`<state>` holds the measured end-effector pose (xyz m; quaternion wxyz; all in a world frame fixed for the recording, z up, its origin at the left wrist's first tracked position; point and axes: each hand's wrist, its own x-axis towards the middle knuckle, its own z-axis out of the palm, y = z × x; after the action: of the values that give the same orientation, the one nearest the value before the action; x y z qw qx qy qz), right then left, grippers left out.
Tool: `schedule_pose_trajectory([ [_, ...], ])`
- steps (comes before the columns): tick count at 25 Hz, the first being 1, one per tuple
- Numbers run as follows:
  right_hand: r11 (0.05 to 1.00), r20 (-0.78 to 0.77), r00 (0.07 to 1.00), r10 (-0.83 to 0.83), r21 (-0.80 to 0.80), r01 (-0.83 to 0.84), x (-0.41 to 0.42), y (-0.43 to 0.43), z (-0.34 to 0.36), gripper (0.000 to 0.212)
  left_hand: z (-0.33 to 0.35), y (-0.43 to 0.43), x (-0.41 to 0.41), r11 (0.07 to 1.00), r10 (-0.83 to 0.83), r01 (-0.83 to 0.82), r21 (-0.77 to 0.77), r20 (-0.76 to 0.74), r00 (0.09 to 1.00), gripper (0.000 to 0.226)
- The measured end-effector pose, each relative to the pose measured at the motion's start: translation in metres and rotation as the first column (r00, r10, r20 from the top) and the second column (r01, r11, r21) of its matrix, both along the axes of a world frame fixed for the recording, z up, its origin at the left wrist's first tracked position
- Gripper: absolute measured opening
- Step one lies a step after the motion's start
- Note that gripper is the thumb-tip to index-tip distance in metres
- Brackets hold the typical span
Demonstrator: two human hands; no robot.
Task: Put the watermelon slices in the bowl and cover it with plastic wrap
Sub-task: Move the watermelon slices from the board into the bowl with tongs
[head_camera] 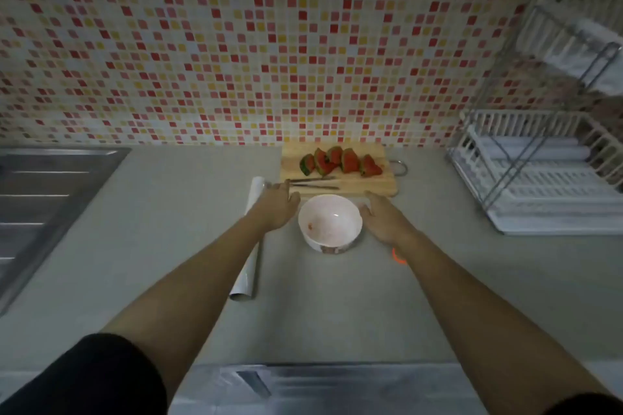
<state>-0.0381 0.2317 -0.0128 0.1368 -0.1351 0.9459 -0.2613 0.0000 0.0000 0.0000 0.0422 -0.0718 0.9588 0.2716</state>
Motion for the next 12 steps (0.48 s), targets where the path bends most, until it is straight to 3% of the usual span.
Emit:
schedule_pose_trajectory([
  [3, 0.993, 0.054, 0.992, -0.116, 0.020, 0.115, 0.006, 0.000, -0.029, 0.056, -0.031, 0.009, -0.003, 0.998, 0.030, -0.033, 0.062, 0.055, 0.998, 0.050],
  [6, 0.969, 0.143, 0.963, -0.230, -0.063, 0.241, 0.012, -0.006, -0.051, 0.057, -0.054, 0.024, -0.008, 0.991, 0.085, -0.095, 0.094, 0.106, 0.991, 0.050],
  [9, 0.934, 0.213, 0.948, -0.238, -0.217, 0.283, 0.006, -0.013, -0.059, 0.050, -0.067, 0.033, -0.019, 0.977, 0.150, -0.166, 0.134, 0.121, 0.981, 0.043],
  [12, 0.923, 0.194, 0.953, -0.234, -0.263, 0.280, -0.005, -0.011, -0.066, 0.040, -0.072, 0.043, -0.025, 0.968, 0.200, -0.216, 0.129, 0.127, 0.972, 0.034],
])
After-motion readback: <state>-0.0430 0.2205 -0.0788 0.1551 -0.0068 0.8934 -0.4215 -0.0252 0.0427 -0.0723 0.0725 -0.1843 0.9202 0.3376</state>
